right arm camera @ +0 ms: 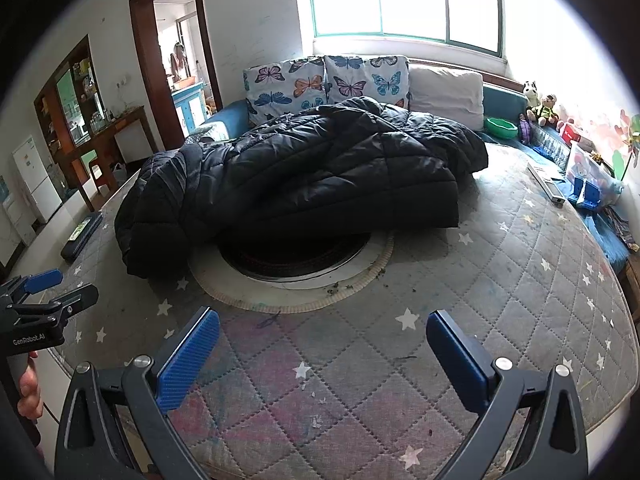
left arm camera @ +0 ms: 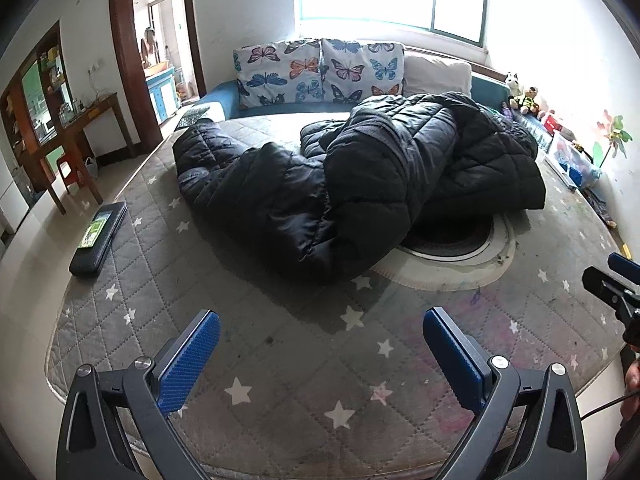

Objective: Fold large clothes

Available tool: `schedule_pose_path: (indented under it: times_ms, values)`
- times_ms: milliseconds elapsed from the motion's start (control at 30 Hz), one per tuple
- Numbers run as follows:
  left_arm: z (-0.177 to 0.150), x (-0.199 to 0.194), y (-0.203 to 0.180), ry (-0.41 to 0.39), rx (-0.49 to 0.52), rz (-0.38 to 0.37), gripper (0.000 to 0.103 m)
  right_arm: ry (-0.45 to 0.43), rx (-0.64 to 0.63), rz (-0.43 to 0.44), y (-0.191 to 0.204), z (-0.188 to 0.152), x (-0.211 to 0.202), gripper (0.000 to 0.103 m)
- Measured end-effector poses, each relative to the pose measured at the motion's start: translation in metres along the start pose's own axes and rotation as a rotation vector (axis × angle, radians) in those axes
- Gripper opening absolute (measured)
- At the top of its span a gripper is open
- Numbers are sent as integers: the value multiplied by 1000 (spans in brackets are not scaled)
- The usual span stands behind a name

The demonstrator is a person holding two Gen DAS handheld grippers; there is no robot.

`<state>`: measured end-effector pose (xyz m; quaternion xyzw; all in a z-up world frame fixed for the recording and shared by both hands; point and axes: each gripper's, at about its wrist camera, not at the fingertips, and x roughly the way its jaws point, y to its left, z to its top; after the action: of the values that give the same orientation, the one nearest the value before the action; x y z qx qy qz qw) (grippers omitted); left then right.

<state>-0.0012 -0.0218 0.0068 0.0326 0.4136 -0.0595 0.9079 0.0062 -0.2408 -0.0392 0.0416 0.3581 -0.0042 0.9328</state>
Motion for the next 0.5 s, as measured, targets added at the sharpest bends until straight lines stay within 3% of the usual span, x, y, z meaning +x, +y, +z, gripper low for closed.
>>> schedule_pose_path:
  times_ms: [500]
  values:
    - [7, 3, -10, 14, 13, -32, 103, 4, 3, 16, 0, 1, 1, 103]
